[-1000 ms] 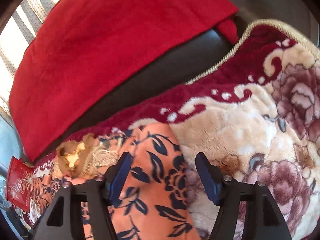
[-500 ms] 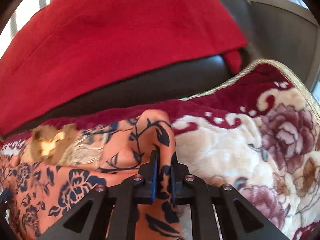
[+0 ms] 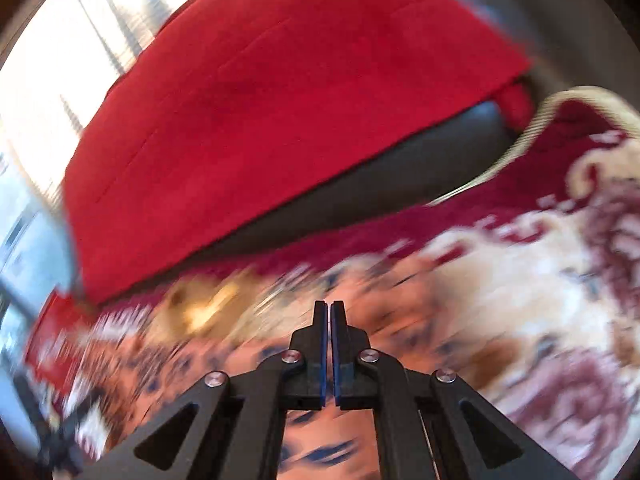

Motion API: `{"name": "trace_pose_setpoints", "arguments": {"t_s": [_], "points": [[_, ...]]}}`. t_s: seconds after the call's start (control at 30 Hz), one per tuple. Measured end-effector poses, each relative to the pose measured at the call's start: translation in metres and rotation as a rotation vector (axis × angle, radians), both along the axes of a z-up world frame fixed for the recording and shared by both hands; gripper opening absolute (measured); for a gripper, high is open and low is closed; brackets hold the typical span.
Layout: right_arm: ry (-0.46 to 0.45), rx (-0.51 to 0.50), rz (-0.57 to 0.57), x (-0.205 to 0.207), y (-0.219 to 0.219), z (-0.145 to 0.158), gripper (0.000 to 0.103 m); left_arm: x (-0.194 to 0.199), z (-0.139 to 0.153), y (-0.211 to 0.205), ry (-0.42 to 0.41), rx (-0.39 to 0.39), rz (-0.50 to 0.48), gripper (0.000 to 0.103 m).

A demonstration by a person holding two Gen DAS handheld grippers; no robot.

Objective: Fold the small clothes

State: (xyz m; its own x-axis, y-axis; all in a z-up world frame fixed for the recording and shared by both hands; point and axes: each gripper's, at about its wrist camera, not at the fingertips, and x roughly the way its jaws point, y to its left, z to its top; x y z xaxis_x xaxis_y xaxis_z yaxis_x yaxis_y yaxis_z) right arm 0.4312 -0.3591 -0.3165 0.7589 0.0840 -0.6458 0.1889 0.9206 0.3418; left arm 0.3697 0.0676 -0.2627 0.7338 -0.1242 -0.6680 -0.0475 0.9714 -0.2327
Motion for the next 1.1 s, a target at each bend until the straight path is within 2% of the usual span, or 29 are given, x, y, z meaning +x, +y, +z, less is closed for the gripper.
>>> {"name": "trace_pose_setpoints", "arguments": {"t_s": [0.13, 0.3, 0.37, 0.47, 0.53, 0.57, 0.63, 0.67, 0.7, 0.73, 0.83, 0.87, 0.9, 0.93, 0.97, 1.0, 1.03, 1.1], "points": [[0.057, -0.054, 0.153, 0.005, 0.056, -0.014, 0.003, 0.003, -0.002, 0.078, 0.002, -0.104, 0.217, 0.074], [0.180, -0.145, 0.245, 0.007, 0.103, -0.052, 0.005, 0.006, -0.026, 0.150, 0.059, -0.294, 0.384, 0.074], [0.144, -0.146, 0.239, 0.004, 0.104, -0.053, 0.005, 0.011, -0.038, 0.161, 0.070, -0.376, 0.398, 0.074], [0.162, -0.056, 0.223, 0.004, 0.095, -0.048, 0.008, 0.023, -0.050, 0.165, 0.081, -0.471, 0.360, 0.074], [0.106, -0.001, 0.237, 0.000, 0.094, -0.034, 0.007, 0.029, -0.057, 0.165, 0.070, -0.543, 0.333, 0.074], [0.044, 0.038, 0.265, -0.005, 0.094, -0.027, 0.010, 0.032, -0.059, 0.163, 0.061, -0.569, 0.323, 0.073], [-0.026, 0.081, 0.295, -0.013, 0.096, -0.015, 0.049, 0.037, -0.060, 0.161, 0.042, -0.587, 0.316, 0.073], [-0.054, 0.109, 0.296, -0.017, 0.096, -0.010, 0.082, 0.040, -0.060, 0.160, 0.036, -0.582, 0.318, 0.072], [-0.093, 0.135, 0.284, -0.021, 0.094, -0.008, 0.085, 0.041, -0.059, 0.157, 0.025, -0.577, 0.313, 0.065], [-0.111, 0.137, 0.272, -0.023, 0.091, -0.005, 0.085, 0.044, -0.060, 0.156, 0.019, -0.576, 0.301, 0.053], [-0.103, 0.157, 0.268, -0.020, 0.087, -0.008, 0.082, 0.058, -0.065, 0.154, 0.026, -0.584, 0.284, 0.038], [-0.100, 0.158, 0.257, -0.020, 0.084, -0.008, 0.074, 0.060, -0.066, 0.154, 0.022, -0.590, 0.283, 0.035], [-0.093, 0.149, 0.248, -0.017, 0.076, -0.007, 0.061, 0.063, -0.068, 0.155, 0.017, -0.599, 0.277, 0.029], [-0.081, 0.132, 0.239, -0.015, 0.074, -0.010, 0.055, 0.064, -0.069, 0.155, 0.004, -0.613, 0.266, 0.022], [-0.075, 0.117, 0.232, -0.015, 0.073, -0.009, 0.044, 0.066, -0.069, 0.155, -0.002, -0.616, 0.260, 0.017], [-0.071, 0.104, 0.226, -0.013, 0.067, -0.009, 0.038, 0.068, -0.067, 0.152, -0.009, -0.608, 0.251, 0.007], [-0.070, 0.096, 0.213, -0.014, 0.069, -0.010, 0.038, 0.069, -0.064, 0.149, -0.018, -0.598, 0.240, 0.004], [-0.072, 0.099, 0.198, -0.014, 0.064, -0.013, 0.038, 0.070, -0.052, 0.137, -0.045, -0.559, 0.201, 0.004]]}}
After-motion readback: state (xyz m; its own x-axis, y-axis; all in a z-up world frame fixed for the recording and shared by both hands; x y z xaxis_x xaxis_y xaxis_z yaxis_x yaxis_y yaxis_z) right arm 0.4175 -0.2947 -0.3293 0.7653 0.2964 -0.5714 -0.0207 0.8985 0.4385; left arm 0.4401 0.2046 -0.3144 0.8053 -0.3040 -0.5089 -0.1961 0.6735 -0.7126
